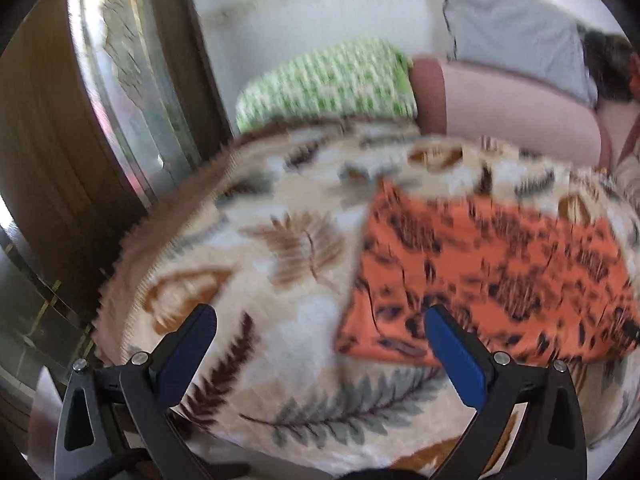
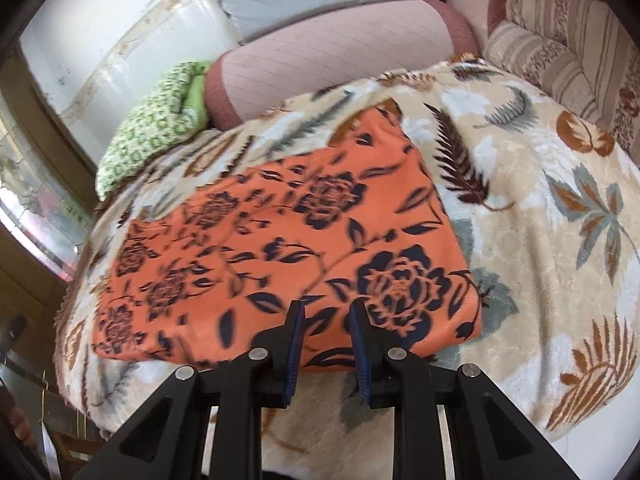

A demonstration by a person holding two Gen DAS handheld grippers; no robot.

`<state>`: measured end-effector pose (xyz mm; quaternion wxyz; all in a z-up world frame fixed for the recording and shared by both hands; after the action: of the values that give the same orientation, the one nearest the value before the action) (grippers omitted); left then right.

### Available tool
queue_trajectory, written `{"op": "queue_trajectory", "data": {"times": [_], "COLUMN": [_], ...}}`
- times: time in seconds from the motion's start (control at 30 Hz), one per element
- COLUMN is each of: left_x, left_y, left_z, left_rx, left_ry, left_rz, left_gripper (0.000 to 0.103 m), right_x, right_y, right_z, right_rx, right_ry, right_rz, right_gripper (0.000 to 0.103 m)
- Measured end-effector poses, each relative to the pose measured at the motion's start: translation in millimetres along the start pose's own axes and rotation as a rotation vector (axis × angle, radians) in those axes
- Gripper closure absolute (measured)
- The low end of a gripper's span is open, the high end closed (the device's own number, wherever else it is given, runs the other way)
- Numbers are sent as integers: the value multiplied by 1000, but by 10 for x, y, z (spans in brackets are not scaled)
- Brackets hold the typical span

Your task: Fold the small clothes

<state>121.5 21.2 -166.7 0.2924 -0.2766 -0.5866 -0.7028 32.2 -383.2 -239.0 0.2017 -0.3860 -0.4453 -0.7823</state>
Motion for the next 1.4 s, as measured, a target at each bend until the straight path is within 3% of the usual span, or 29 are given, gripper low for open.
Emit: {"op": "queue_trajectory", "data": {"times": [0.1, 0.23, 0.3, 0.47, 0.57, 0.7, 0.73, 0.77, 0.83, 0.97, 1.07, 1.27, 1.4], "left_x": [-423, -967, -1029, -846, -725, -623, -608, -607, -696, -995, -992, -1085, -1171], "left_y": [-178, -440, -480, -430, -442, -443, -448, -450, -448, -517, -448, -297, -213], "left_z": [-94, -124, -61, 146, 203, 47, -7, -59, -156, -244, -271, -480, -502], "left_rx": [-15, 11, 56, 144, 233, 263, 268, 269, 269, 370, 414, 441, 473], "left_ry": [4, -3, -17, -58, -144, -252, -279, -301, -352, -395, -411, -453, -438], "left_rz": [120, 333, 371, 325, 334, 356, 358, 360, 379, 456, 407, 371, 312], "left_gripper": [0, 0, 0, 0, 0, 2, 8, 22, 44, 45, 45, 46, 66], "right_x": [-177, -304, -270, -92, -130, -332, -376, -428, -506, -745, -718, -737, -824], "right_y": [-22, -42, -12, 113, 157, 95, 68, 30, -45, -94, -22, 42, 44], "right_z": [-162, -249, -213, 77, 441, 984, 1076, 1171, 1229, 989, 824, 796, 786], "right_rx": [-27, -33, -29, -82, -105, -177, -192, -192, -184, -231, -248, -118, -94], "right_ry": [-35, -19, -20, 144, 283, 442, 467, 480, 469, 415, 398, 345, 387], "right_rz": [27, 47, 54, 35, 65, 126, 124, 110, 84, 138, 117, 115, 142], "right_gripper": [77, 77, 77, 77, 77, 77, 77, 77, 77, 76, 76, 76, 76]}}
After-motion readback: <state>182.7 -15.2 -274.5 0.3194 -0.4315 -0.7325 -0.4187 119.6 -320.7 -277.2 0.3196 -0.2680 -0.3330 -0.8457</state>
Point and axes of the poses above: each gripper's, at about its wrist camera, not at the fingertips, and x roughly against the way its jaws point, z to its left, y to its top, the point moved 4 cm from there along -x, roughly the way its jaws point
